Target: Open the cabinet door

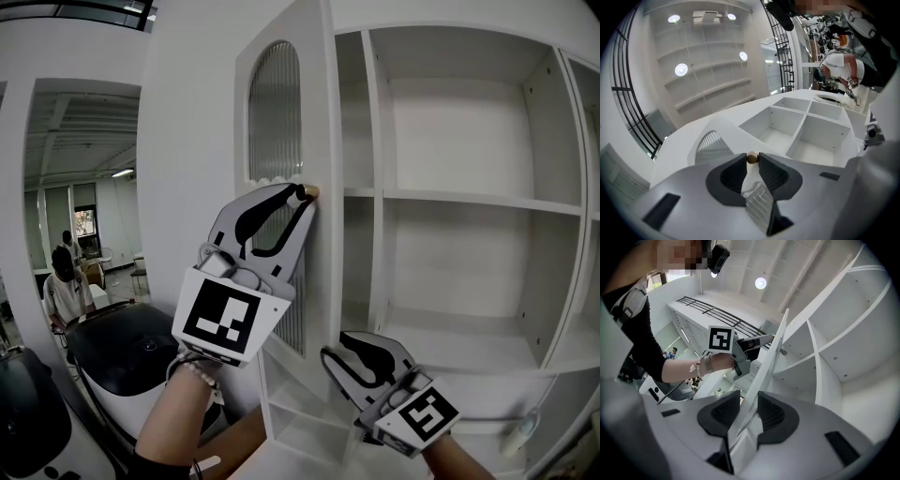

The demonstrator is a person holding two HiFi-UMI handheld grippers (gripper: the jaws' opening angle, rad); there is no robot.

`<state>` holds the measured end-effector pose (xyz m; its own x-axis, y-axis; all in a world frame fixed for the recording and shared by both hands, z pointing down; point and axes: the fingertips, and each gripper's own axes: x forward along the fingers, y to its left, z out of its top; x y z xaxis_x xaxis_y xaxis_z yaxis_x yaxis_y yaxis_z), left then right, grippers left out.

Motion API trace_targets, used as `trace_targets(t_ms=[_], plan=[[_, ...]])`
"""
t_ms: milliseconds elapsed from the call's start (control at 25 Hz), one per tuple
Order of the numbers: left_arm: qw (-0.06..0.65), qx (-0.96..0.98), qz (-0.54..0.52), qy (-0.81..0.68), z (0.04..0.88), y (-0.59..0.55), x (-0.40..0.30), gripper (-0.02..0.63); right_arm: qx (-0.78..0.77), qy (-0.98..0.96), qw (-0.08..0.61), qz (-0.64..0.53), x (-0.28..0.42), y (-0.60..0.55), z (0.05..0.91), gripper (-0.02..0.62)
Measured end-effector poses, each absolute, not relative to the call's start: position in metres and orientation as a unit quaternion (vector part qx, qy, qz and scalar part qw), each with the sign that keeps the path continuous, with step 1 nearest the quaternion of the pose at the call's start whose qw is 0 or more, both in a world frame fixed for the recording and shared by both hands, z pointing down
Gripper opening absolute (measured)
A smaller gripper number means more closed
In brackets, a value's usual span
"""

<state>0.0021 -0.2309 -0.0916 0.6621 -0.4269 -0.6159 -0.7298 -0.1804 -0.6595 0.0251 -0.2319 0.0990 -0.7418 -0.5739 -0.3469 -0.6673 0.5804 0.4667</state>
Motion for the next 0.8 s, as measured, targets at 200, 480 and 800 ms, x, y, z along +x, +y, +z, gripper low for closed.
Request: trace_targets(t_ms=[200,480,800], plan=[[0.496,-0.761,0.166,0.383,-0.092,-0.231,0.002,0.080,-0.347,0.890,0.070,0.287,0.025,-0.233,0.098,0.115],[0.479,-0.756,0.192,0.403,-0.082,-0.224,-0.017,0.073,-0.348,0.887,0.061,0.297,0.025,-0.233,0.099,0.115],[0.476,-0.749,0.174,0.428,-0.052,-0.222,-0.039,0.002,-0.349,0.889,0.069,0.290,0.023,-0.230,0.095,0.115]])
